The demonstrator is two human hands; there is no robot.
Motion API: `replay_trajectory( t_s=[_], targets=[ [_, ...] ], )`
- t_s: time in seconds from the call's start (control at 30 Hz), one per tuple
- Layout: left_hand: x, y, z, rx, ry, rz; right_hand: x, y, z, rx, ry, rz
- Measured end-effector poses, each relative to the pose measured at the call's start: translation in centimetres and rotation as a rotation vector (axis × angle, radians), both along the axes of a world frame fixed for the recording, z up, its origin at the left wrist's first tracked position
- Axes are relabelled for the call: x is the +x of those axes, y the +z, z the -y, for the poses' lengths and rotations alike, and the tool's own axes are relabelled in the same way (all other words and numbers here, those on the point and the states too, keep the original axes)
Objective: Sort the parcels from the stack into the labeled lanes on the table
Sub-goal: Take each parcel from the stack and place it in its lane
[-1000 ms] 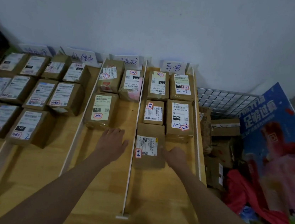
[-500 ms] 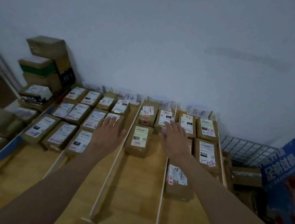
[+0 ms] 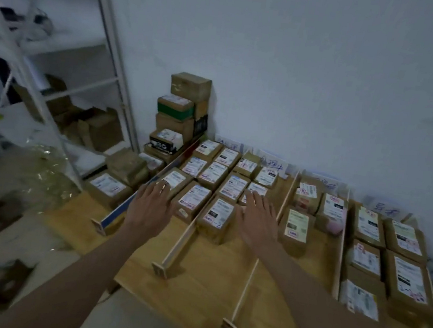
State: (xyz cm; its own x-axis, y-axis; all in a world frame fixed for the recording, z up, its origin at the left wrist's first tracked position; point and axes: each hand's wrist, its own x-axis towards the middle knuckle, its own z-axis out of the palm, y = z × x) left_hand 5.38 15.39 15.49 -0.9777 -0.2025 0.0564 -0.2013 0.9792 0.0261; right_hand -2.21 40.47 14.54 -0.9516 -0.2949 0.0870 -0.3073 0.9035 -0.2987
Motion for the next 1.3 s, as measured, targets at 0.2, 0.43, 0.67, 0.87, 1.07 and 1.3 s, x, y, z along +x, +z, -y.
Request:
replay_trajectory(
  t_s=[0.2,0.43,0.67,0.87,1.07,1.3],
  targets=[
    [1.7,-1.8,7.2,0.046,0.069,0.016,0.4,-1.5,7.6,0.010,0.072,0.024],
    [-0.7,-3.6,16.3,0.027,0.101,0.057,-3.5,-4.1,17.6,-0.005,0.116,0.031],
    [-5.8,-5.0,25.9,0.051,0.168,0.081,-8.3,-6.9,27.4,-0.059,0.131,0.152],
    [-9.3,-6.4,31.9,0.122,0.179,0.112,-11.9,-8.3,33.6,-0.057,0.079,0.260],
    [-14.7,-7.5,37.2,0.097,0.123,0.141,-14.7,-8.7,38.7,-0.203,-0.013,0.395],
    [-22.1,-10.6,42.2,0.225,0.040,0.224,-16.3,-10.7,44.5,-0.353,-0.209,0.546]
  ],
)
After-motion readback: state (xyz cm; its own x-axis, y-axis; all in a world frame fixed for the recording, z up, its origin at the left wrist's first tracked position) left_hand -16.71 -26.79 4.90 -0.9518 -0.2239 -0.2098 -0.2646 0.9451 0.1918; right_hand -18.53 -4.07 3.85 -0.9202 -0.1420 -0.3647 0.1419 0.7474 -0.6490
